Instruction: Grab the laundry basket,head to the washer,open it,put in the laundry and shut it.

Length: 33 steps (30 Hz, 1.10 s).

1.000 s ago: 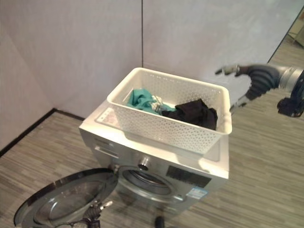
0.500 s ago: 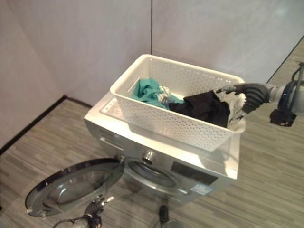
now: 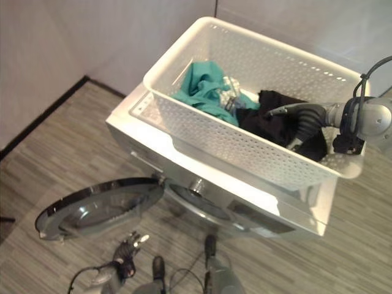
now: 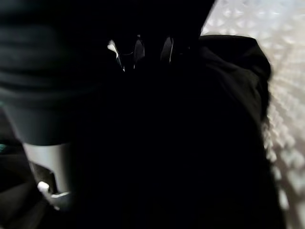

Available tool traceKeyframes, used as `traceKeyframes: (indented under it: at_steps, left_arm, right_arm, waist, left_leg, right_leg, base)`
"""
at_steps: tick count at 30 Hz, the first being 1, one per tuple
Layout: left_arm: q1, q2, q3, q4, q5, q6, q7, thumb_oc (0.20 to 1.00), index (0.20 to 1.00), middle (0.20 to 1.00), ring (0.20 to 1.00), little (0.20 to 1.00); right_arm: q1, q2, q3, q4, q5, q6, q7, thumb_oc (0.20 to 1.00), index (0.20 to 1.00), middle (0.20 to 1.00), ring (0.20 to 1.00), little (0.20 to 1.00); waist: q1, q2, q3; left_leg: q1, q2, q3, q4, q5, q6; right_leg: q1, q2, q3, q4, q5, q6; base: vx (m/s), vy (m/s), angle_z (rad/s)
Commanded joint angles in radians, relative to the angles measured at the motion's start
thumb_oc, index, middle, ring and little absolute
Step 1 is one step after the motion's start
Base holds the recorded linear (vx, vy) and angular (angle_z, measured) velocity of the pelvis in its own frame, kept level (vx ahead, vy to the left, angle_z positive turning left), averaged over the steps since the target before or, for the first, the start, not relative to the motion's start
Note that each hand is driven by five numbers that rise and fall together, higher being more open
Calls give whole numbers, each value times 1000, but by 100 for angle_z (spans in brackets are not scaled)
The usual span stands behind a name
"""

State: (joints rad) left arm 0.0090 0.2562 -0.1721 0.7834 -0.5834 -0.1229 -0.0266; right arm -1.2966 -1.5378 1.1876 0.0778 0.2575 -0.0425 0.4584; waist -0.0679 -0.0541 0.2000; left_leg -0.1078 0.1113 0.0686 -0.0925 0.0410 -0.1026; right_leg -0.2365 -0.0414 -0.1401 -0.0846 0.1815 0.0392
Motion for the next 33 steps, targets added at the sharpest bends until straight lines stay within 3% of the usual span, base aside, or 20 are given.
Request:
traceKeyframes:
  at_steps: [1, 3, 4, 5, 6, 7, 8, 11, 15, 19, 21, 23, 25, 31, 33]
  left_arm:
    - [-23, 90, -16, -52, -29, -37, -18, 1000, 1000, 1000, 1000, 1000]
    - [-21, 92, -16, -65, -33, -37, -20, 1000, 1000, 1000, 1000, 1000]
    - [-24, 90, -12, -67, -35, -39, -22, 1000, 1000, 1000, 1000, 1000]
    - [-26, 90, -12, -67, -36, -40, -22, 1000, 1000, 1000, 1000, 1000]
    - [-27, 92, -13, -67, -36, -40, -22, 1000, 1000, 1000, 1000, 1000]
    - [-27, 95, -15, -70, -35, -40, -22, 1000, 1000, 1000, 1000, 1000]
    - [-28, 98, -18, -73, -35, -42, -21, 1000, 1000, 1000, 1000, 1000]
    - [-33, 97, -25, -72, -35, -45, -16, 1000, 1000, 1000, 1000, 1000]
    - [-24, 93, -24, -68, -37, -46, -9, 1000, 1000, 1000, 1000, 1000]
    - [-14, 89, -18, -67, -33, -41, 1, 1000, 1000, 1000, 1000, 1000]
    - [-18, 81, -16, -50, -25, -39, 15, 1000, 1000, 1000, 1000, 1000]
    - [-17, 80, -17, -51, -25, -39, 17, 1000, 1000, 1000, 1000, 1000]
    - [-8, 79, -21, -57, -16, -37, 20, 1000, 1000, 1000, 1000, 1000]
    - [1, 85, -18, -58, -3, -35, 17, 1000, 1000, 1000, 1000, 1000]
    - [11, 91, -4, -48, 12, -31, 17, 1000, 1000, 1000, 1000, 1000]
  right_arm:
    - [1, -40, 109, -39, -85, 11, 71, 1000, 1000, 1000, 1000, 1000]
    - [34, -44, 95, -54, -90, 14, 85, 762, 762, 762, 762, 762]
    - [106, -35, 68, -56, -82, 24, 119, 686, 686, 686, 686, 686]
    - [149, -27, 44, -50, -83, 30, 132, 878, 878, 878, 878, 878]
    - [162, -27, 31, -50, -84, 29, 132, 1000, 1000, 1000, 1000, 1000]
    - [192, -22, 15, -43, -85, 34, 141, 514, 514, 514, 514, 514]
    - [218, -15, 3, -39, -81, 41, 154, 200, 200, 200, 200, 200]
    - [249, -2, -23, -36, -72, 38, 150, 200, 200, 200, 200, 200]
    - [357, 24, -174, -16, -111, 29, 82, 200, 200, 200, 200, 200]
    - [474, 60, -366, 5, -153, 28, 5, 200, 200, 200, 200, 200]
    - [557, 107, -555, 58, -154, 25, -93, 200, 200, 200, 200, 200]
    - [576, 116, -596, 63, -155, 25, -110, 200, 200, 200, 200, 200]
    - [620, 132, -712, 75, -164, 25, -171, 200, 200, 200, 200, 200]
    - [593, 131, -801, 76, -144, 13, -243, 200, 200, 200, 200, 200]
    - [541, 115, -869, 54, -120, -2, -315, 200, 200, 200, 200, 200]
  waist:
    - [14, -37, 45]
    - [15, -38, 49]
    - [15, -36, 60]
    - [15, -38, 65]
    - [17, -40, 64]
    - [18, -40, 67]
    - [19, -40, 69]
    - [19, -38, 76]
    - [14, -31, 71]
    - [4, -22, 59]
    - [-4, -18, 46]
    - [-5, -18, 44]
    - [-9, -17, 32]
    - [-12, -17, 19]
    - [-14, -20, 0]
  left_leg:
    - [13, 60, 11, 5, 1, -7]
    - [11, 62, 9, 5, 2, -7]
    - [5, 66, 5, 5, 4, -8]
    - [1, 66, 3, 5, 6, -8]
    - [0, 67, 2, 5, 6, -8]
    - [-3, 68, 3, 5, 6, -8]
    - [-6, 68, 2, 5, 6, -9]
    - [-12, 70, 3, 5, 8, -9]
    - [-19, 72, 6, 5, 8, -6]
    - [-30, 69, 11, 5, 8, -4]
    - [-35, 67, 10, 5, 4, 0]
    - [-34, 67, 10, 5, 3, 2]
    - [-27, 64, 12, 5, -4, 7]
    - [-8, 62, 15, 5, -15, 13]
    - [20, 61, 19, 5, -27, 19]
  right_leg:
    - [-35, -90, 36, 152, -139, 94]
    - [-38, -88, 35, 155, -141, 93]
    - [-45, -85, 34, 157, -142, 93]
    - [-50, -82, 35, 160, -142, 93]
    - [-51, -82, 35, 160, -142, 93]
    - [-55, -80, 36, 161, -142, 92]
    - [-58, -79, 37, 160, -141, 92]
    - [-68, -75, 43, 163, -140, 90]
    - [-77, -71, 51, 156, -135, 89]
    - [-88, -70, 59, 144, -126, 90]
    - [-91, -71, 65, 135, -121, 89]
    - [-90, -71, 65, 134, -122, 89]
    - [-82, -71, 68, 132, -124, 88]
    - [-71, -69, 76, 135, -130, 88]
    - [-48, -65, 86, 139, -136, 88]
  base:
    - [-27, -26, 17]
    - [-18, -24, 9]
    - [-34, -28, 2]
    - [-34, -28, 1]
    - [0, 0, 0]
    - [0, 0, 0]
    - [0, 0, 0]
    - [0, -3, -1]
    - [1, -1, 1]
    - [-1, 6, -3]
    - [-4, 2, -8]
    - [0, -4, -4]
    - [0, 0, 0]
    - [9, 5, -3]
    - [49, 16, -15]
